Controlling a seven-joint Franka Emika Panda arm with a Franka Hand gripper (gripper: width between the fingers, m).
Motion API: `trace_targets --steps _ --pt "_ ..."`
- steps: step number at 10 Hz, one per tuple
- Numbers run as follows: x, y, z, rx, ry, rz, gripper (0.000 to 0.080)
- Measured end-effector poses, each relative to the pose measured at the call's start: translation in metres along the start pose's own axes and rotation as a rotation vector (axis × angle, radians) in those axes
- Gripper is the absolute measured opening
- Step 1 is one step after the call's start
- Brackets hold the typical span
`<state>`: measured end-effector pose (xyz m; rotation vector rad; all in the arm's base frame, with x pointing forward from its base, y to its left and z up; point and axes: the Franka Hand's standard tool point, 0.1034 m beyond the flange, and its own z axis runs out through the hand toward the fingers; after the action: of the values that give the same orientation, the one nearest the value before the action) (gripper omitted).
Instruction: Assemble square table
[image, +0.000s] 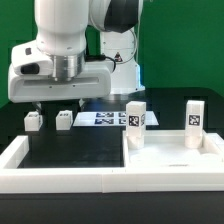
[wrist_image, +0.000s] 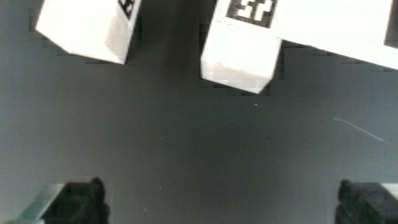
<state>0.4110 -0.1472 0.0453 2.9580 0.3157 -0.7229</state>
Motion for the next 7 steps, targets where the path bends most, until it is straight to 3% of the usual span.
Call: trace_targets --steps 1,3,5,7 --pt "-0.008 -0.004 0.011 0.013 -0.026 0.027 0.0649" --pt "-0.019 -0.016 0.019 0.054 -0.075 0.049 0.0649" --pt "-0.026 -0.019 0.024 0.078 -0.123 0.055 0.0649" --pt "-0.026 -0.019 0.024 0.076 -0.124 0.054 0.0649"
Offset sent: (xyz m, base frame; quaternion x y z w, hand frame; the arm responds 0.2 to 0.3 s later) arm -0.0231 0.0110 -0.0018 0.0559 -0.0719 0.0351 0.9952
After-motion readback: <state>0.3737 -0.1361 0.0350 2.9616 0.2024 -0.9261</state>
